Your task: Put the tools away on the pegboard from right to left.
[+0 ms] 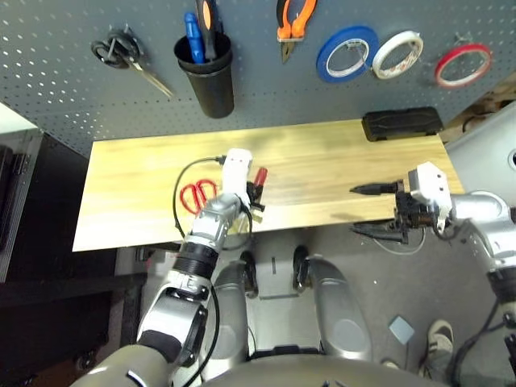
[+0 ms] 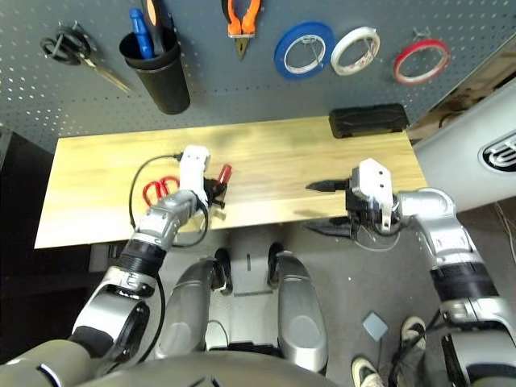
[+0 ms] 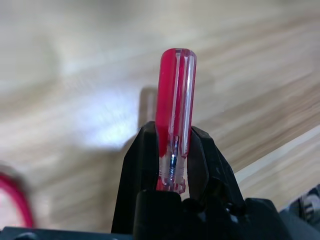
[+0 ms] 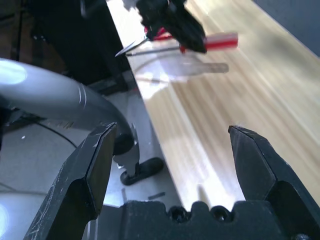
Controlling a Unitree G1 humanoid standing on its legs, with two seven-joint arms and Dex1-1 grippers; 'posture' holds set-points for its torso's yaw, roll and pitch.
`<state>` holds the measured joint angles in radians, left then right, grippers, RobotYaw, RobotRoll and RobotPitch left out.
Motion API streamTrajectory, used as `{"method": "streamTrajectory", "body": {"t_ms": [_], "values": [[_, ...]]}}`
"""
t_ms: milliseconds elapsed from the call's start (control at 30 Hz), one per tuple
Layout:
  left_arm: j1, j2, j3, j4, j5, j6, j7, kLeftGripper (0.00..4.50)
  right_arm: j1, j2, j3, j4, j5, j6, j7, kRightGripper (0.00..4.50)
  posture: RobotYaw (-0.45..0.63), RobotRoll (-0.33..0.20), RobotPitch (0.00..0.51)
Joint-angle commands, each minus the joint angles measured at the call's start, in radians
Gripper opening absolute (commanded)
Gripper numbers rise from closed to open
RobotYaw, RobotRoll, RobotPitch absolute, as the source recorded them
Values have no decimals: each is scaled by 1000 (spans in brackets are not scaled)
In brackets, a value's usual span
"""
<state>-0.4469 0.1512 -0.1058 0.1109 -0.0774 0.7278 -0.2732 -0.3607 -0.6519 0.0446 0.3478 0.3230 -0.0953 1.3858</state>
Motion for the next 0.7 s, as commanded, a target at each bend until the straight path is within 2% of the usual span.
{"method": "streamTrajectory", "body": {"t_ms": [33,233,467,700], "values": [[52,27,2,-162,-15,92,-11,827,-29,18,16,80,-21,-33,22,4500,-32,0,301],[95,72,28,-390,-28,196,-8,827,-159,78,-12,196,10,-40,35,4500,24,0,256],[116,140,92,-580,-59,284,-18,827,-241,96,-34,287,25,-85,89,4500,64,0,213],[128,190,168,-692,-120,207,-66,827,-313,112,-80,352,52,-150,111,4500,84,0,183]]}}
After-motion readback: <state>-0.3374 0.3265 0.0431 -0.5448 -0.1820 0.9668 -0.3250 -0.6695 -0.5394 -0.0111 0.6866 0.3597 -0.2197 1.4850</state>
